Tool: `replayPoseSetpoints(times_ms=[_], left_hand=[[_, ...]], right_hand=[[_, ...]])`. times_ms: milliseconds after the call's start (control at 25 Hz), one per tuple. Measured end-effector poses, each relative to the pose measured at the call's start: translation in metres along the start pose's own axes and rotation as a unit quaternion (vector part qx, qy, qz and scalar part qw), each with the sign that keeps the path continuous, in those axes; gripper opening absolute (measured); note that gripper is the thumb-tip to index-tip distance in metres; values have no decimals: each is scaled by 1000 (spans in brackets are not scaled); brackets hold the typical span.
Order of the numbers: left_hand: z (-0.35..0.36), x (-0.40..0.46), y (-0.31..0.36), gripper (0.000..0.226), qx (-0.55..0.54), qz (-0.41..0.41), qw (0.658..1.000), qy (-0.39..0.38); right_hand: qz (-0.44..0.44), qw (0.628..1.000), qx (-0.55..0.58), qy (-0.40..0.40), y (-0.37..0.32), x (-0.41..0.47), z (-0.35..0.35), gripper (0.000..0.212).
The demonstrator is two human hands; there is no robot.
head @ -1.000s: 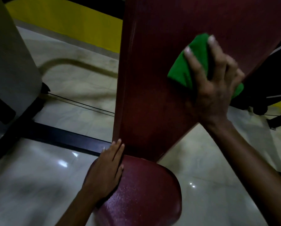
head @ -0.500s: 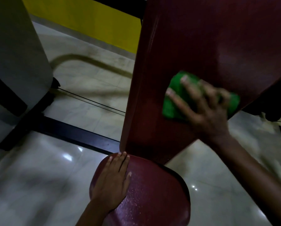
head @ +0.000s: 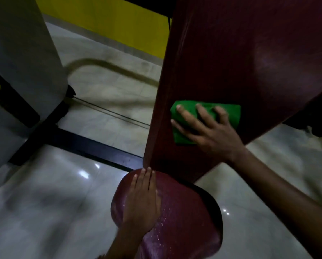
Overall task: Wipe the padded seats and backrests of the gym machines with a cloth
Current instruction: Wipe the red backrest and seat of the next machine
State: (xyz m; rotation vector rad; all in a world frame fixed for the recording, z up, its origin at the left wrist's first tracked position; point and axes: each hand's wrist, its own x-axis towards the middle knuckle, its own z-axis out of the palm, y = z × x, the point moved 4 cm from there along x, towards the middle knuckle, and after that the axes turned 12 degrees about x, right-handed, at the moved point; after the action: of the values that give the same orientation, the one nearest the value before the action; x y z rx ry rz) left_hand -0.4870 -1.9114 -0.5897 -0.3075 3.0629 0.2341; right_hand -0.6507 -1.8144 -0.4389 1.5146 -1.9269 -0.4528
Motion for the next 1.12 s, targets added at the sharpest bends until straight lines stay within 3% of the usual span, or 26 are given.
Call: replayPoseSetpoints(times_ms=[240, 360, 440, 560, 640, 800, 840, 1000, 1120], left_hand=[[2, 1, 0, 55, -7, -2, 1000, 22], [1, 1, -2, 54, -10, -6, 1000, 28], [-2, 0, -1, 54, -21, -5, 999, 23], [-2, -1, -2, 54, -34, -7, 999, 19], [-2, 1, -2, 54, -39, -10, 999, 22], [-1, -1, -3, 56, -44, -13, 999, 10], [-1, -1, -3, 56, -46, -13, 999, 8], [-3, 0, -3, 53, -34, -11, 999, 16], [-3, 0, -3, 53, -29, -10, 999, 20]], right_hand=[[238, 955, 4, 174, 49, 47, -31, 56], [182, 974, -23, 133, 13, 40, -12, 48], [67, 997, -10, 43, -26, 16, 12, 46], [-75, 996, 17, -46, -43, -4, 27, 50], [-77, 996, 23, -36, -34, 5, 17, 51], [154, 983, 51, 84, 3, 30, -12, 52], [172, 979, 56, 90, 0, 32, -12, 52], [15, 1000, 14, -3, -55, 2, 27, 47], [-35, 995, 57, -68, -81, -19, 49, 51]])
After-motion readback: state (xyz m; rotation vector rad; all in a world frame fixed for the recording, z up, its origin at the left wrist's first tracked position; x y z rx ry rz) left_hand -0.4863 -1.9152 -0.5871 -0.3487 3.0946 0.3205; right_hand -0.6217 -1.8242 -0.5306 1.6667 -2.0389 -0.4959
